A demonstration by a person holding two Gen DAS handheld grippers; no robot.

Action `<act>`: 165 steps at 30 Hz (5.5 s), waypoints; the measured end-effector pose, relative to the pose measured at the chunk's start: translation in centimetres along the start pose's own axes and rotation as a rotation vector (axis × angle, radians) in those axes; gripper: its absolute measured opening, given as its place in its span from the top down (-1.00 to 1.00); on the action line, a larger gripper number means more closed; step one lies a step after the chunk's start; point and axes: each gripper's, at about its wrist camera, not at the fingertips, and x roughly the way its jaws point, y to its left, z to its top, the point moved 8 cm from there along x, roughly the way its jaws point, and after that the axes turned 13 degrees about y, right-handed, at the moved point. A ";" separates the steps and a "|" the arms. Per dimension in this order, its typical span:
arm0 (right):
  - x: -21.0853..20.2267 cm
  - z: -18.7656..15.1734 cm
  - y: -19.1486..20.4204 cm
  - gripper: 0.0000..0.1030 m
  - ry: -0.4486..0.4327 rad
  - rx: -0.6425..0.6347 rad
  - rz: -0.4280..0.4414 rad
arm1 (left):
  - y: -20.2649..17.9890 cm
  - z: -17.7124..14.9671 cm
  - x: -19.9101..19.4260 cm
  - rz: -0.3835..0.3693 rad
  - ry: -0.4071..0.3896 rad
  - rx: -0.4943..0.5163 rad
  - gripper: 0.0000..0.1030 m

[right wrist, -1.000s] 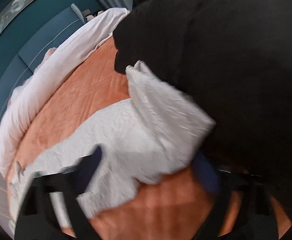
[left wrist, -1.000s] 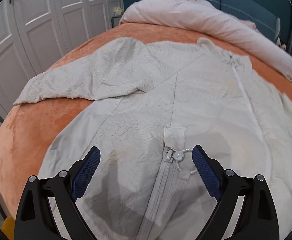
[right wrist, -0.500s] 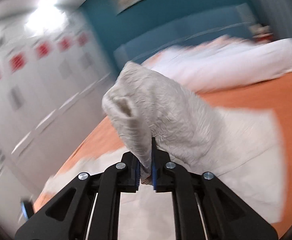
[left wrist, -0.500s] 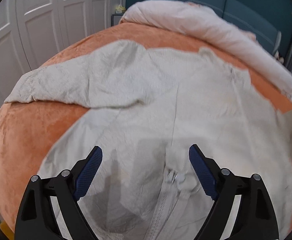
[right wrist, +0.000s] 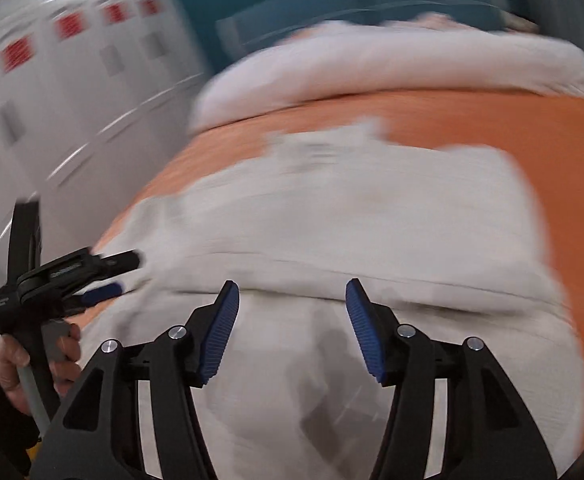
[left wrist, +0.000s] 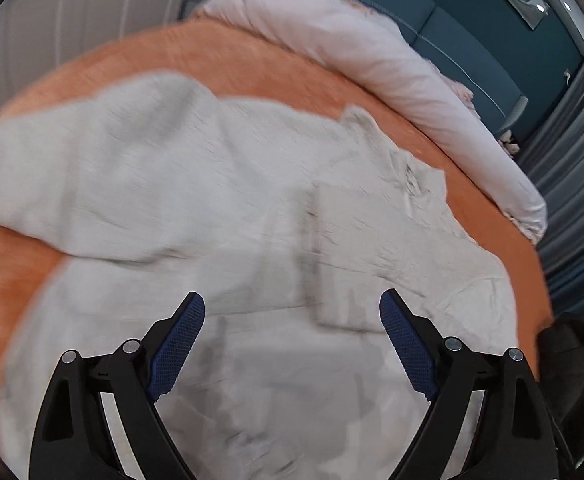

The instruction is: Fold large clothes

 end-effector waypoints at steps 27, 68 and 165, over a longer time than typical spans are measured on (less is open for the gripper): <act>3.8 5.1 -9.2 0.92 0.016 0.112 -0.142 | 0.6 2.5 7.0 0.114 0.002 0.108 0.85; 1.6 -6.1 4.5 0.70 0.168 -0.100 -0.183 | 22.1 1.5 -9.1 0.142 -0.203 -0.268 0.00; 7.5 5.8 -5.3 0.60 0.103 0.156 -0.176 | 11.5 5.0 1.1 0.241 -0.063 0.026 -0.08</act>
